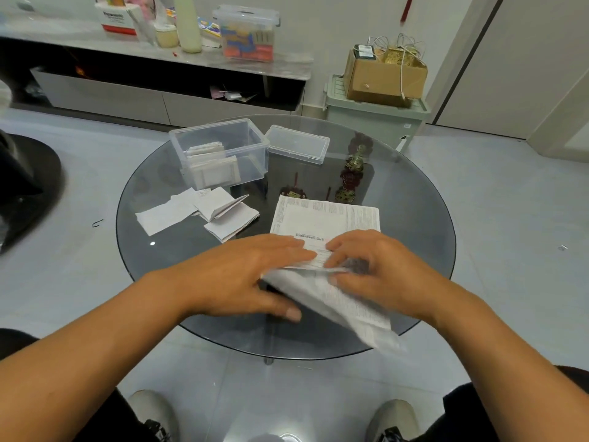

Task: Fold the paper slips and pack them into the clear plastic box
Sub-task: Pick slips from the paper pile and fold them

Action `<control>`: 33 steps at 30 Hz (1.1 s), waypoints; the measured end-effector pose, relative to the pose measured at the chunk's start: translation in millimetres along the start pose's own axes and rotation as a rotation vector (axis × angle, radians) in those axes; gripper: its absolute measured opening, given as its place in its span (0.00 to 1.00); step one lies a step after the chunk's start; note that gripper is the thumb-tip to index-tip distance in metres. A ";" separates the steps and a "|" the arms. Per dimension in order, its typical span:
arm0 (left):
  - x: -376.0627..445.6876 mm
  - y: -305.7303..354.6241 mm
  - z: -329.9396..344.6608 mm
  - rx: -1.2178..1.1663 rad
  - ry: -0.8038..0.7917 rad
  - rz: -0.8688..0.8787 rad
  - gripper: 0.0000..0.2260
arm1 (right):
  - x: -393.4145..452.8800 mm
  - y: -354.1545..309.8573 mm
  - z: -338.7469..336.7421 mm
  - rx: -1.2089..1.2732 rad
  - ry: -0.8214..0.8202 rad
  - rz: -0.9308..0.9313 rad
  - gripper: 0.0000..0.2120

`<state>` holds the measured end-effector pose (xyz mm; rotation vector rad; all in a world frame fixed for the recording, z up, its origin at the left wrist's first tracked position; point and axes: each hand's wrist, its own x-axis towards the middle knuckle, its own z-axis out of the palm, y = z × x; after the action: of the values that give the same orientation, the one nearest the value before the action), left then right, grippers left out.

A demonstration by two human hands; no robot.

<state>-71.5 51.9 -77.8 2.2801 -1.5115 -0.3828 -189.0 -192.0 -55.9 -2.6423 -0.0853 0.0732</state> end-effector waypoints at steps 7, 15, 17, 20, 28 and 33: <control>-6.2 4.0 -25.2 -0.464 -0.298 -0.126 0.43 | 0.8 -0.2 -1.2 0.099 0.012 0.082 0.03; -7.3 11.9 -34.9 -0.615 -0.156 -0.247 0.32 | 1.5 -6.0 -1.7 0.291 -0.091 0.054 0.02; -4.2 8.1 -24.7 -0.525 -0.072 -0.250 0.29 | 1.1 -6.0 -0.9 0.351 -0.101 0.059 0.01; 1.1 7.4 -9.2 -0.409 0.143 -0.290 0.15 | 1.1 -5.7 0.0 0.447 -0.075 0.104 0.05; 20.1 14.1 11.8 -0.408 0.355 -0.426 0.17 | 11.5 -15.5 13.8 0.478 0.160 0.319 0.40; 24.7 17.7 12.7 -0.209 0.349 -0.426 0.36 | 17.6 -15.4 21.7 0.251 0.255 0.390 0.38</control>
<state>-81.9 20.8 -81.5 2.3370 -0.7788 -0.2248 -173.6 -167.0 -68.2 -2.3596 0.4933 -0.1161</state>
